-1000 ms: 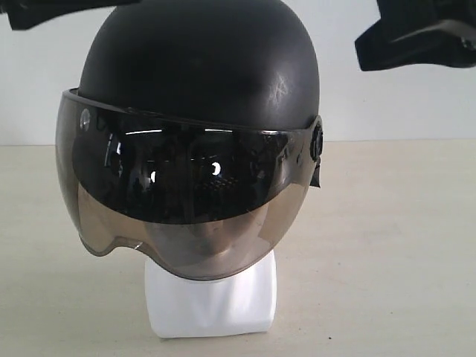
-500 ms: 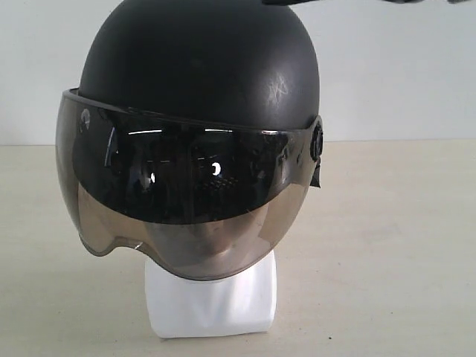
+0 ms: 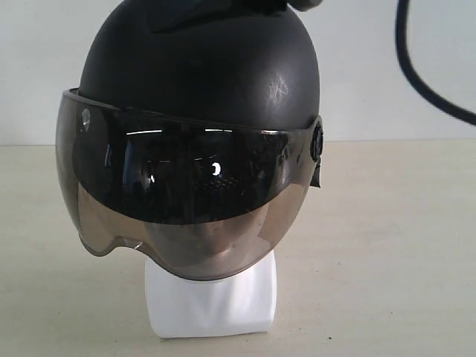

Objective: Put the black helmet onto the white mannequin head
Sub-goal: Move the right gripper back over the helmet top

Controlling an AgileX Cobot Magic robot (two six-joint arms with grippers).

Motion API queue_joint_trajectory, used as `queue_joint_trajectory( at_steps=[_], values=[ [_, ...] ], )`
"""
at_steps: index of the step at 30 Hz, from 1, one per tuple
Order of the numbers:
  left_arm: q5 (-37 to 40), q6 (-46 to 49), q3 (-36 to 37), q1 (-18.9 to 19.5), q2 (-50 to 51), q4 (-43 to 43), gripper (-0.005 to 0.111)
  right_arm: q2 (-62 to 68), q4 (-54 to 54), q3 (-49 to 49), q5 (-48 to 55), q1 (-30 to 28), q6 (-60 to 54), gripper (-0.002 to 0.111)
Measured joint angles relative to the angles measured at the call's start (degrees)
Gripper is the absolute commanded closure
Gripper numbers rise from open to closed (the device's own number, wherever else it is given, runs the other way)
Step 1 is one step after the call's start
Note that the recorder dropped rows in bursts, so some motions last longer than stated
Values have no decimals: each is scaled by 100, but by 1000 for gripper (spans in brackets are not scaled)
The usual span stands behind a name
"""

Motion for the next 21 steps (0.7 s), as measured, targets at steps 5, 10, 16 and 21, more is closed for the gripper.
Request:
queue_joint_trajectory(
  at_steps=[5, 10, 16, 21],
  values=[
    [-23, -147, -2, 0, 0, 0, 102, 263, -217, -229, 28, 481, 170, 109],
    [-23, -197, 154, -104, 0, 0, 102, 364, -1188, -263, -10, 603, 1038, 109],
    [-26, -145, 449, -227, 0, -67, 102, 364, -1584, -285, -63, 603, 1413, 109],
    [-3, -110, 574, -227, -24, -169, 102, 386, -1621, -285, -49, 611, 1516, 109]
  ],
)
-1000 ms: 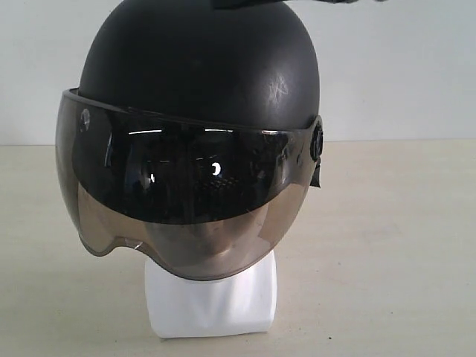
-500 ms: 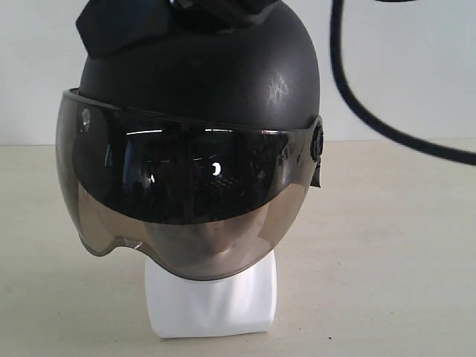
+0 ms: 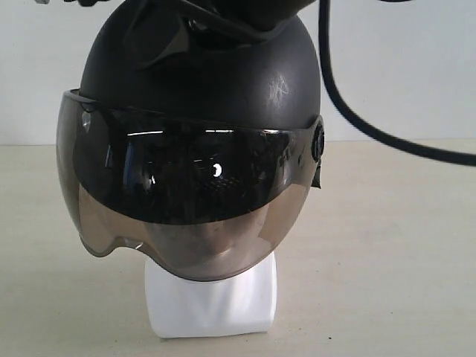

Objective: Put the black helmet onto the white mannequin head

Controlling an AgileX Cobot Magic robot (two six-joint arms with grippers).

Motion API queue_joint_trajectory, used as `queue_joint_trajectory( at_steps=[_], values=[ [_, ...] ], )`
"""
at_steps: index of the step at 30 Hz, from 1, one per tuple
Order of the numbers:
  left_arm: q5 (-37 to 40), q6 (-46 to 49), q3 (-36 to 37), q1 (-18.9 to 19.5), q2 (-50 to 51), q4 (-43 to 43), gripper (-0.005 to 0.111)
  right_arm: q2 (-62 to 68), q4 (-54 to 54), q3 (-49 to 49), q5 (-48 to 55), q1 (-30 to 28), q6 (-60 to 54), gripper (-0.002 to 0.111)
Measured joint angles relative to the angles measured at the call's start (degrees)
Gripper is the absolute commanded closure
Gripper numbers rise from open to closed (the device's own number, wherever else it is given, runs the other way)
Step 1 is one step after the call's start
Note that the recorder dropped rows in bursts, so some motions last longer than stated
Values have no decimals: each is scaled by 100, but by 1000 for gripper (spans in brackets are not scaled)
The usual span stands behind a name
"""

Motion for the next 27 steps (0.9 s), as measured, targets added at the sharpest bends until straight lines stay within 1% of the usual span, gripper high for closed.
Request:
queue_joint_trajectory(
  at_steps=[17, 27],
  values=[
    [0, 35, 27, 0, -9, -37, 102, 117, -19, -56, 699, 45, 23, 109],
    [0, 35, 27, 0, -9, -37, 102, 106, -47, -12, 787, 45, 23, 109]
  ],
)
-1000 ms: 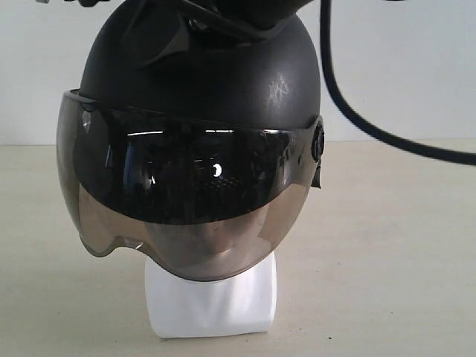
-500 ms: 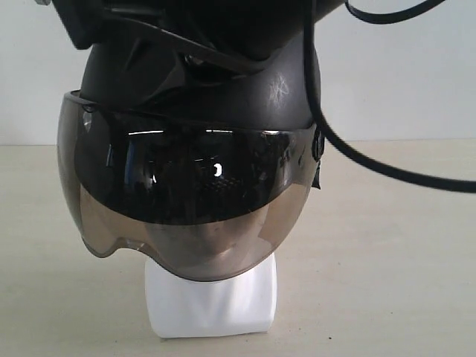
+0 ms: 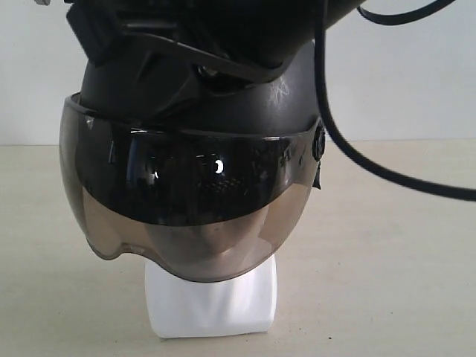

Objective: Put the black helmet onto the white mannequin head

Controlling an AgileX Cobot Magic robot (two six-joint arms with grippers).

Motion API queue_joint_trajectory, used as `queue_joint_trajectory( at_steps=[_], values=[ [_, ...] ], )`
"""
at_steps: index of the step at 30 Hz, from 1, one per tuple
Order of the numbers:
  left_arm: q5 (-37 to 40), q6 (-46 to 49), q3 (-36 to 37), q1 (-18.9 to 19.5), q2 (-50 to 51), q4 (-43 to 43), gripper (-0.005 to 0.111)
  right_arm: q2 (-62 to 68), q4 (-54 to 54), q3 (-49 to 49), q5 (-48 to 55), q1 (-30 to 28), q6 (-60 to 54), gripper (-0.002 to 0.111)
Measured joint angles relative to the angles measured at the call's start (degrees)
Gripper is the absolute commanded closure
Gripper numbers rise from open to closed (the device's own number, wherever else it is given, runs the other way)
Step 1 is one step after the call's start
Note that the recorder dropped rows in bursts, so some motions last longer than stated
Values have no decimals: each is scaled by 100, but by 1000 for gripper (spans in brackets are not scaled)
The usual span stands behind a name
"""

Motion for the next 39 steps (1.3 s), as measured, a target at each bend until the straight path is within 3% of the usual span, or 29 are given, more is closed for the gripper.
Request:
queue_joint_trajectory(
  at_steps=[39],
  values=[
    [-11, 0, 0, 0, 0, 0, 102, -93, 4, 245, 386, 5, -15, 109]
  ],
)
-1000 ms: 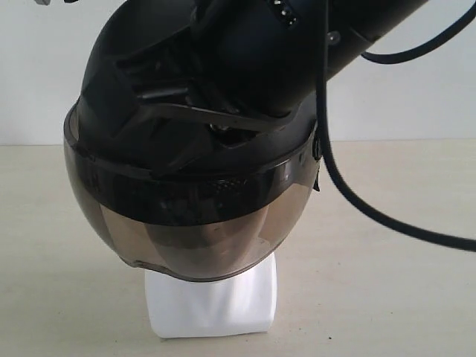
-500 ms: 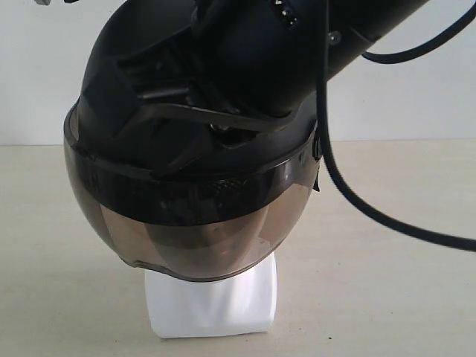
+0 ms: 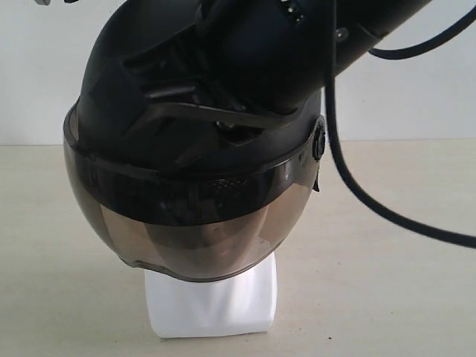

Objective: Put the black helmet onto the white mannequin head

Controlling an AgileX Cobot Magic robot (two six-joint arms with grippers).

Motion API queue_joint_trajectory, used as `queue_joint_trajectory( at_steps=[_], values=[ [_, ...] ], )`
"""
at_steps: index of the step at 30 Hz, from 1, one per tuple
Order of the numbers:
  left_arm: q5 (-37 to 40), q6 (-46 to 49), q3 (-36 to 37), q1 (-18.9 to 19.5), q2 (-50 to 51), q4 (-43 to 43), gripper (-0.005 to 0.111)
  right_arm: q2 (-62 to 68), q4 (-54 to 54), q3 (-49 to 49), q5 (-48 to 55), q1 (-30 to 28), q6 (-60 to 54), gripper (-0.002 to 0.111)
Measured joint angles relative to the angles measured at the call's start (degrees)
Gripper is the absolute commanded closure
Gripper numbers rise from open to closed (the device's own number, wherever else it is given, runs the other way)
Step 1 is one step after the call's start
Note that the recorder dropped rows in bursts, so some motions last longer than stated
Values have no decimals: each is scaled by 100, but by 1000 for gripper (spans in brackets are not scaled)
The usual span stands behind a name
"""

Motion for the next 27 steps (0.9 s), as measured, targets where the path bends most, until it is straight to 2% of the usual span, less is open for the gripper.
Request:
queue_joint_trajectory(
  at_steps=[7, 12, 15, 18, 20, 22, 24, 27],
  values=[
    [0, 0, 0, 0, 0, 0, 102, -805, -1111, -103, 27, 0, 490, 109],
    [0, 0, 0, 0, 0, 0, 102, -1565, -2119, -116, 581, 0, 1310, 109],
    [0, 0, 0, 0, 0, 0, 102, -2240, -2456, 566, 809, 0, 1879, 109],
    [0, 0, 14, 68, -77, 65, 102, -2691, -2533, 1539, 253, 0, 2329, 109],
    [-13, -11, 34, 251, -241, 139, 102, -2909, -2660, 2246, -334, 0, 2704, 109],
    [-13, -154, 34, 565, -411, 139, 102, -2997, -3335, 2943, -756, 0, 3501, 109],
    [-25, -233, 45, 712, -422, 139, 102, -2997, -3885, 3287, -1115, 0, 4053, 109],
    [-25, -272, 302, 776, -422, 148, 102, -2998, -4214, 3414, -1830, 0, 4300, 109]
  ],
)
